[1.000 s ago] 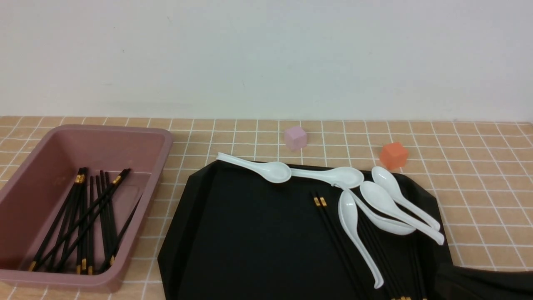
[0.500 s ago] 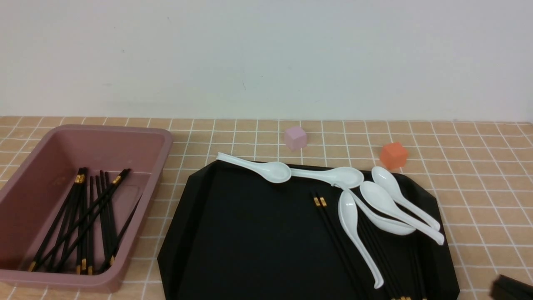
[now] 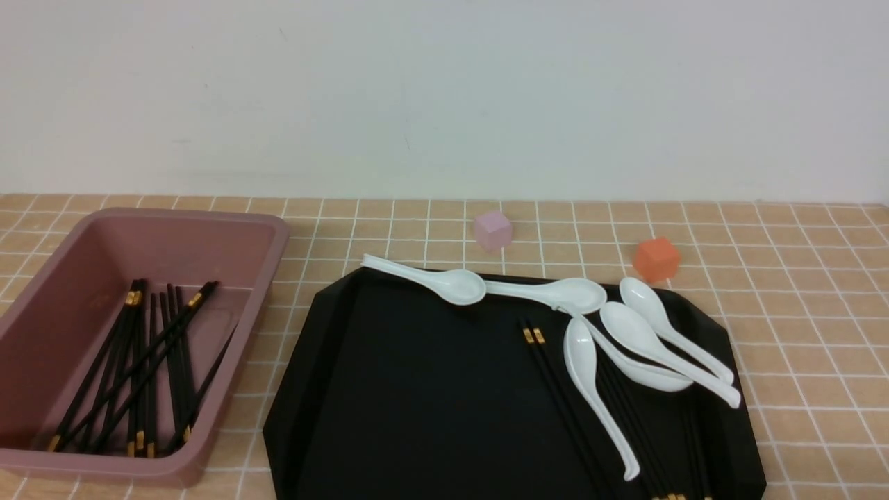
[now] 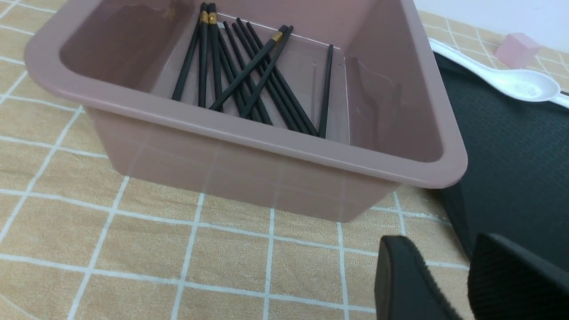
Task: On brown tablecloth take chopsticks from black tray and put them in box.
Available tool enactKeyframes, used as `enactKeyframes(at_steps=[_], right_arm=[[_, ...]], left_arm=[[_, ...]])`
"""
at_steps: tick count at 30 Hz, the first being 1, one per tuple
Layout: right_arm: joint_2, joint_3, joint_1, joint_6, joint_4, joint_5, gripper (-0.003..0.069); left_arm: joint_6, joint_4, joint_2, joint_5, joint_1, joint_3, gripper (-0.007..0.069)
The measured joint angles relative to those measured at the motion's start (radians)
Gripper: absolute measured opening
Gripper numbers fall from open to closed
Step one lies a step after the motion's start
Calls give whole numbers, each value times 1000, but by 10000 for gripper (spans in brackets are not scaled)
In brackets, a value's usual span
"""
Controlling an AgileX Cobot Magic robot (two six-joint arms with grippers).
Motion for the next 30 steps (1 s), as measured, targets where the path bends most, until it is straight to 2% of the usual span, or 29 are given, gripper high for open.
enactKeyframes(at_steps=[30], right_arm=[[-1, -5, -1, -6, 6, 27, 66]], left_arm=[[0, 0, 0, 0, 0, 0, 239]])
